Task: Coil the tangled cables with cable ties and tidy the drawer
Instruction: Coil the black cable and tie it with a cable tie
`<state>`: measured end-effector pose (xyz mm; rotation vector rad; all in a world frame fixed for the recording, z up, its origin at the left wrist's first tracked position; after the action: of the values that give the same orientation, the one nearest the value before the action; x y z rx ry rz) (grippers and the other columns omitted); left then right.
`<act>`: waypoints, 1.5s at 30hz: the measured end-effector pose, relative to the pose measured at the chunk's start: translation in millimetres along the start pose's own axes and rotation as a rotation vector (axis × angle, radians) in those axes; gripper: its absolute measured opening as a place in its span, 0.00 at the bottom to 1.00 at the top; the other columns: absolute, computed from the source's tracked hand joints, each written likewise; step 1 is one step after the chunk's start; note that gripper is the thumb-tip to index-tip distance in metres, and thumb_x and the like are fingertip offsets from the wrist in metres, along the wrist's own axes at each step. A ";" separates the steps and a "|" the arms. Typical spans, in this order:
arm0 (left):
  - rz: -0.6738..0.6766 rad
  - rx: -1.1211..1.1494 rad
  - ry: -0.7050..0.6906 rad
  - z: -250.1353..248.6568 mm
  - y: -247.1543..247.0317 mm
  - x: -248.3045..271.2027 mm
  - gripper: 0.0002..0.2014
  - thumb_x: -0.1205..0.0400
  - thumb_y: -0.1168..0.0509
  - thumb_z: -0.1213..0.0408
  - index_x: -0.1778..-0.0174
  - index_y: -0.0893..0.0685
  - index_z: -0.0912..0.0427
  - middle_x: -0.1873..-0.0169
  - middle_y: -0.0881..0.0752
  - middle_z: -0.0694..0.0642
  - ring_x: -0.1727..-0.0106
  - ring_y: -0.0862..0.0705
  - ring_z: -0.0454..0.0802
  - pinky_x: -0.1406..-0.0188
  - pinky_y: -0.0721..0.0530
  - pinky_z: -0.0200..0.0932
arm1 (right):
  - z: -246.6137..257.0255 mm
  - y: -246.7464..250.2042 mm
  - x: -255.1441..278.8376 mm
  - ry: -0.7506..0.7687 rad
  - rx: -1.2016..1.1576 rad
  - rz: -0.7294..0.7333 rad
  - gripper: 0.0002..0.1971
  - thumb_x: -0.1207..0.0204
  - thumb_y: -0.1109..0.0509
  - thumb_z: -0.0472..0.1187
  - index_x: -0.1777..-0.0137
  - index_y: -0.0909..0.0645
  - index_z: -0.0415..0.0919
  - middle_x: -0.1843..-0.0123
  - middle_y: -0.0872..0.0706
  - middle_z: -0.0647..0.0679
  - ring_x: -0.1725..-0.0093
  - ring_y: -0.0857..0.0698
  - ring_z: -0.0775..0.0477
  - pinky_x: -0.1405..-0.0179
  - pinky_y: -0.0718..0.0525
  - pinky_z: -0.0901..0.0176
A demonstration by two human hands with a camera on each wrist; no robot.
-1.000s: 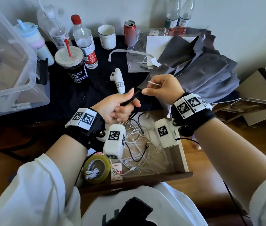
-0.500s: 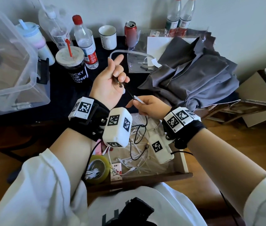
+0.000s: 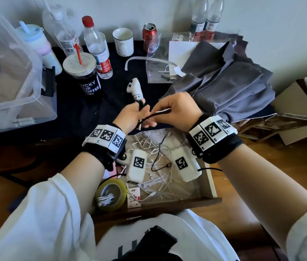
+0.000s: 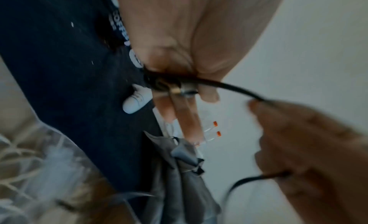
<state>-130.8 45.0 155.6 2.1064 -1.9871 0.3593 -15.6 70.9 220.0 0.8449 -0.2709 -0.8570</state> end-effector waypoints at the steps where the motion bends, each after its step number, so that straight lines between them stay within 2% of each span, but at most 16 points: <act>1: 0.043 -0.048 0.058 4.6 -3.9 2.9 0.07 0.12 0.44 0.68 0.45 0.23 0.67 0.69 0.14 0.59 0.79 0.16 0.42 0.77 0.19 0.31 | 1.3 4.2 -2.1 0.003 -0.008 0.001 0.07 0.36 0.20 0.45 0.61 0.10 0.43 0.65 0.10 0.46 0.63 0.14 0.48 0.58 0.18 0.52; 4: 0.112 -0.198 0.061 3.2 -12.7 12.0 0.17 0.12 0.48 0.67 0.67 0.25 0.64 0.82 0.20 0.52 0.86 0.25 0.43 0.79 0.22 0.33 | -3.8 9.8 -7.1 -0.018 -0.025 0.013 0.09 0.38 0.19 0.45 0.61 0.10 0.42 0.63 0.10 0.46 0.60 0.14 0.48 0.56 0.18 0.52; 6: 0.153 -0.183 0.031 -2.6 -16.5 15.4 0.26 0.10 0.55 0.56 0.72 0.27 0.63 0.87 0.29 0.48 0.87 0.33 0.42 0.77 0.24 0.36 | -12.0 9.1 -9.0 -0.046 -0.057 -0.019 0.08 0.37 0.19 0.46 0.62 0.10 0.43 0.63 0.10 0.47 0.60 0.14 0.48 0.55 0.18 0.50; 9: 0.231 -0.107 0.086 -5.1 -21.8 16.5 0.38 0.14 0.67 0.41 0.53 0.16 0.64 0.87 0.36 0.46 0.87 0.41 0.42 0.78 0.31 0.37 | -24.1 7.5 -10.3 -0.091 -0.127 -0.077 0.06 0.34 0.21 0.45 0.61 0.11 0.43 0.65 0.11 0.47 0.62 0.15 0.48 0.55 0.18 0.50; 11: 0.298 -0.072 0.098 -8.1 -26.2 18.9 0.42 0.16 0.70 0.39 0.49 0.15 0.64 0.88 0.38 0.46 0.88 0.42 0.41 0.80 0.33 0.37 | -28.9 7.9 -11.3 -0.104 -0.214 -0.113 0.03 0.32 0.23 0.42 0.64 0.12 0.44 0.68 0.13 0.50 0.65 0.17 0.52 0.57 0.20 0.53; 15: 0.363 0.127 0.071 -15.8 -29.9 23.0 0.33 0.13 0.63 0.44 0.58 0.19 0.64 0.89 0.38 0.44 0.90 0.42 0.39 0.83 0.31 0.35 | -41.7 5.8 -11.6 -0.164 -0.378 -0.144 0.09 0.28 0.26 0.39 0.68 0.17 0.52 0.71 0.19 0.50 0.68 0.22 0.52 0.61 0.25 0.57; 20: 0.447 0.488 -0.007 -34.4 -32.3 24.9 0.20 0.12 0.58 0.53 0.59 0.27 0.60 0.89 0.35 0.43 0.90 0.39 0.37 0.83 0.31 0.33 | -42.4 0.8 -9.0 -0.213 -0.458 -0.082 0.11 0.18 0.38 0.35 0.49 0.17 0.27 0.77 0.26 0.45 0.82 0.29 0.62 0.74 0.31 0.73; 21: 0.441 0.547 -0.034 -38.5 -31.7 24.2 0.20 0.12 0.58 0.54 0.59 0.27 0.59 0.88 0.35 0.44 0.90 0.38 0.37 0.82 0.31 0.33 | -41.2 -0.9 -7.7 -0.215 -0.479 -0.064 0.11 0.17 0.40 0.34 0.49 0.17 0.28 0.78 0.27 0.46 0.83 0.30 0.62 0.77 0.32 0.74; 24: 0.351 0.723 -0.093 -47.1 -25.7 19.0 0.19 0.11 0.58 0.55 0.57 0.25 0.58 0.86 0.33 0.46 0.87 0.36 0.38 0.78 0.29 0.33 | -39.9 -11.1 -3.1 -0.210 -0.467 0.034 0.15 0.17 0.40 0.37 0.64 0.18 0.42 0.79 0.27 0.49 0.82 0.32 0.61 0.75 0.33 0.76; 27: 0.229 0.818 -0.182 -53.4 -11.9 8.7 0.19 0.11 0.59 0.57 0.52 0.24 0.58 0.84 0.31 0.46 0.83 0.33 0.39 0.73 0.26 0.33 | -46.9 -26.9 4.0 -0.280 -0.340 0.179 0.10 0.19 0.35 0.41 0.51 0.12 0.39 0.80 0.25 0.56 0.80 0.29 0.61 0.74 0.33 0.74; 30: 0.051 0.738 -0.234 -51.1 2.9 -3.8 0.17 0.10 0.57 0.59 0.46 0.24 0.60 0.82 0.29 0.45 0.80 0.31 0.40 0.70 0.23 0.34 | -39.6 -38.5 10.8 -0.287 -0.317 0.302 0.11 0.21 0.34 0.37 0.42 0.15 0.35 0.83 0.23 0.62 0.81 0.26 0.66 0.76 0.30 0.79; 33: -0.091 0.596 -0.208 -38.3 6.2 -11.2 0.12 0.10 0.53 0.63 0.47 0.25 0.60 0.81 0.27 0.44 0.80 0.28 0.41 0.69 0.21 0.36 | -23.4 -39.4 6.7 -0.202 -0.177 0.357 0.12 0.21 0.33 0.40 0.41 0.15 0.37 0.70 0.16 0.57 0.74 0.21 0.68 0.69 0.26 0.77; 36: -0.097 0.464 -0.165 -23.4 0.7 -14.8 0.08 0.11 0.50 0.65 0.53 0.30 0.61 0.79 0.26 0.46 0.78 0.26 0.43 0.66 0.20 0.39 | -15.1 -36.6 2.8 -0.121 0.067 0.358 0.13 0.23 0.32 0.47 0.50 0.13 0.37 0.59 0.12 0.42 0.62 0.17 0.50 0.54 0.19 0.53; 39: -0.128 0.289 -0.098 -9.3 1.4 -15.7 0.06 0.11 0.47 0.66 0.47 0.27 0.64 0.74 0.25 0.50 0.77 0.23 0.41 0.66 0.22 0.37 | -9.2 -23.0 1.3 -0.096 0.103 0.240 0.11 0.26 0.29 0.51 0.63 0.14 0.45 0.71 0.17 0.49 0.71 0.24 0.54 0.65 0.26 0.59; 42: -0.113 0.112 -0.034 0.4 0.1 -14.4 0.20 0.12 0.45 0.65 0.31 0.30 0.78 0.76 0.22 0.52 0.79 0.21 0.40 0.72 0.22 0.35 | -10.2 -9.6 -2.2 -0.088 0.106 0.142 0.10 0.28 0.27 0.52 0.68 0.16 0.52 0.79 0.23 0.57 0.73 0.24 0.60 0.72 0.33 0.68; 45: 0.062 -0.063 -0.020 -1.6 -9.7 -6.2 0.14 0.11 0.47 0.63 0.53 0.23 0.69 0.83 0.23 0.49 0.83 0.23 0.44 0.75 0.23 0.40 | -15.9 0.5 -4.4 -0.111 0.063 0.057 0.09 0.32 0.23 0.51 0.63 0.13 0.45 0.72 0.18 0.55 0.69 0.22 0.58 0.65 0.25 0.58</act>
<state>-121.5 51.9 155.2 2.0223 -2.0512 0.2838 -9.8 83.0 210.5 0.8454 -0.4192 -0.8464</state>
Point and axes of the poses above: each hand's wrist, its own x-axis away from the middle knuckle, its own y-axis out of the back of the hand, z = x × y, the point moved 6 cm from there along -x, towards the middle knuckle
